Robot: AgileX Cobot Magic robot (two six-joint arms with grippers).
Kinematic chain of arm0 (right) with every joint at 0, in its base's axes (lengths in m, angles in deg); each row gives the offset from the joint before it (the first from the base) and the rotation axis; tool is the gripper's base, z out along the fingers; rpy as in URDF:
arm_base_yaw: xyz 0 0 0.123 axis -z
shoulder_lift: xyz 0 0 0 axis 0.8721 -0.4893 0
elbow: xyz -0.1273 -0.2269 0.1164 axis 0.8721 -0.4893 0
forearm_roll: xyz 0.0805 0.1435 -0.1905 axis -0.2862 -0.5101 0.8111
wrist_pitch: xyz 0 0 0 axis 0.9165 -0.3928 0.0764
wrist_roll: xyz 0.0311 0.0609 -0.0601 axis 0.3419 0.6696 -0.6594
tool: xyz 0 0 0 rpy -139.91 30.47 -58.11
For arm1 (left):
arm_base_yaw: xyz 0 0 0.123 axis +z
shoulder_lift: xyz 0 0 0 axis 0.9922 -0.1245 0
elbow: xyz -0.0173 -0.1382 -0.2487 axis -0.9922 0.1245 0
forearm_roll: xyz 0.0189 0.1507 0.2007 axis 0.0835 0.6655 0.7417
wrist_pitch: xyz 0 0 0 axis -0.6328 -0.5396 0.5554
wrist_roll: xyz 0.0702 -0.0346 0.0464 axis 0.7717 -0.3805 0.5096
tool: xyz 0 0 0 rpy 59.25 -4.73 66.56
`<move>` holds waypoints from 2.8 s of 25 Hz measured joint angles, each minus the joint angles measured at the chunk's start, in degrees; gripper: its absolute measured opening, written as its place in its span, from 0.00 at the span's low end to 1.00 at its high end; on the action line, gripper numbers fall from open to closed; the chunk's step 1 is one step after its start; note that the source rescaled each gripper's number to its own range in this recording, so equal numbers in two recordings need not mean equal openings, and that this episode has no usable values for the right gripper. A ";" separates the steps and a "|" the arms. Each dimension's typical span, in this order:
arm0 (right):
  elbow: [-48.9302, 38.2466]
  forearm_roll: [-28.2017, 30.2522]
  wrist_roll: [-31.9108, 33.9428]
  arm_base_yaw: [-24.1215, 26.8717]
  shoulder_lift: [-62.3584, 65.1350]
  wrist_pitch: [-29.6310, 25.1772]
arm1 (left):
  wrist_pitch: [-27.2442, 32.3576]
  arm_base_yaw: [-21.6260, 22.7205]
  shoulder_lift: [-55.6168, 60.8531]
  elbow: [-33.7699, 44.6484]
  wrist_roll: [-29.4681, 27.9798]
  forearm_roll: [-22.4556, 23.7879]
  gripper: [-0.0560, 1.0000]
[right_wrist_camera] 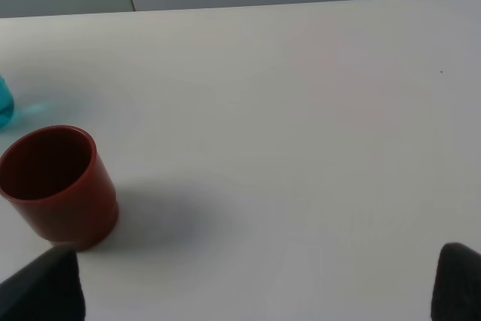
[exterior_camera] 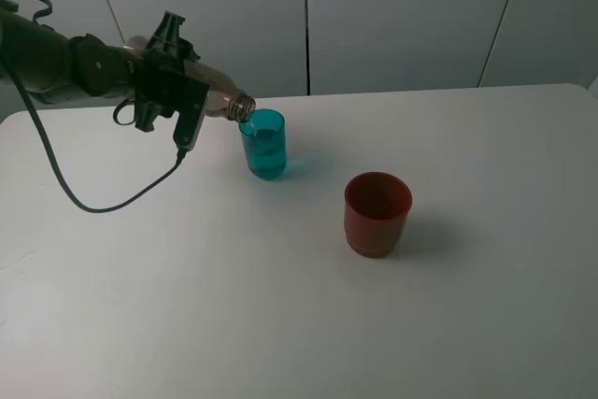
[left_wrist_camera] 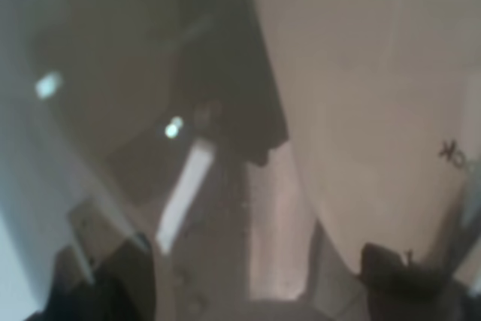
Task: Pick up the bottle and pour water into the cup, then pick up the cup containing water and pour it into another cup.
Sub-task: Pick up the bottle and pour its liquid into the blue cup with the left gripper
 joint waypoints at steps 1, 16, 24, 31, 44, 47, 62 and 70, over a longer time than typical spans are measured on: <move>0.00 0.00 0.00 0.00 0.00 0.00 | 0.00 0.00 0.00 -0.12 0.00 0.22 0.05; 0.00 0.00 0.00 0.00 0.00 0.00 | -1.23 0.00 0.00 -0.75 0.00 0.86 0.05; 0.00 0.00 0.00 0.00 0.00 0.00 | -1.57 0.00 0.00 -0.75 0.00 2.57 0.05; 0.00 0.00 0.00 0.00 0.00 0.00 | -2.19 0.00 0.00 -0.75 0.00 4.82 0.05; 0.00 0.00 0.00 0.00 0.00 0.00 | -3.79 0.00 0.00 -0.75 0.00 8.31 0.05; 0.00 0.00 0.00 0.00 0.00 0.00 | -3.89 0.00 0.00 -0.75 0.00 9.49 0.05; 0.00 0.00 0.00 0.00 0.00 0.00 | -5.28 0.00 0.00 -0.75 0.00 11.78 0.05; 0.00 0.00 0.00 0.00 0.00 0.00 | -6.03 0.00 0.00 -0.75 0.00 12.96 0.05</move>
